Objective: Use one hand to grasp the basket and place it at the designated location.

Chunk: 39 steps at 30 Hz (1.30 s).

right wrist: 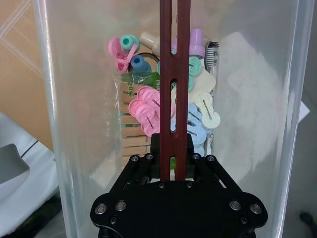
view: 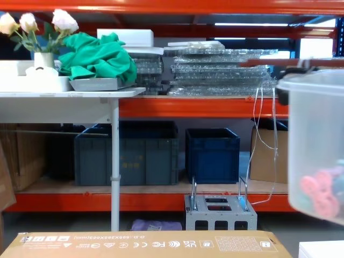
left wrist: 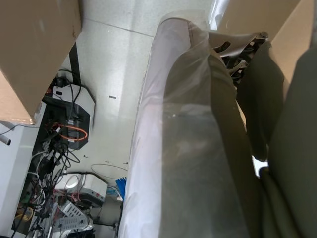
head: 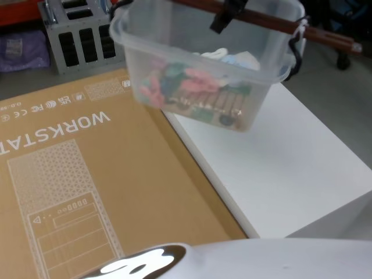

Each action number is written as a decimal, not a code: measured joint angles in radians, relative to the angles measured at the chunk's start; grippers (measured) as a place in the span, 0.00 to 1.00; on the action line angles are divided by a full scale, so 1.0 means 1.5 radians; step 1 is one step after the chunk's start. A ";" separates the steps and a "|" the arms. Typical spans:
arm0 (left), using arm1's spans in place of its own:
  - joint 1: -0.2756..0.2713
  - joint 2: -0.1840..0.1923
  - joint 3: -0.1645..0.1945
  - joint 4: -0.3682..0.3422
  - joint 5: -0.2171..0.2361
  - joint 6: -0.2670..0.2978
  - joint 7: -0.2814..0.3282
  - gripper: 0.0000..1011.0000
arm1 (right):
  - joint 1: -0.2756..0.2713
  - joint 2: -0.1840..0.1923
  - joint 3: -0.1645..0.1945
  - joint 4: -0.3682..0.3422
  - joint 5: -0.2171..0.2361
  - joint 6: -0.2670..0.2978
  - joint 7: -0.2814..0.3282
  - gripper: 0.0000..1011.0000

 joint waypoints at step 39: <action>0.000 0.000 0.000 0.000 0.000 0.000 0.000 0.00 | -0.039 -0.075 -0.094 -0.114 -0.038 -0.292 -0.116 0.22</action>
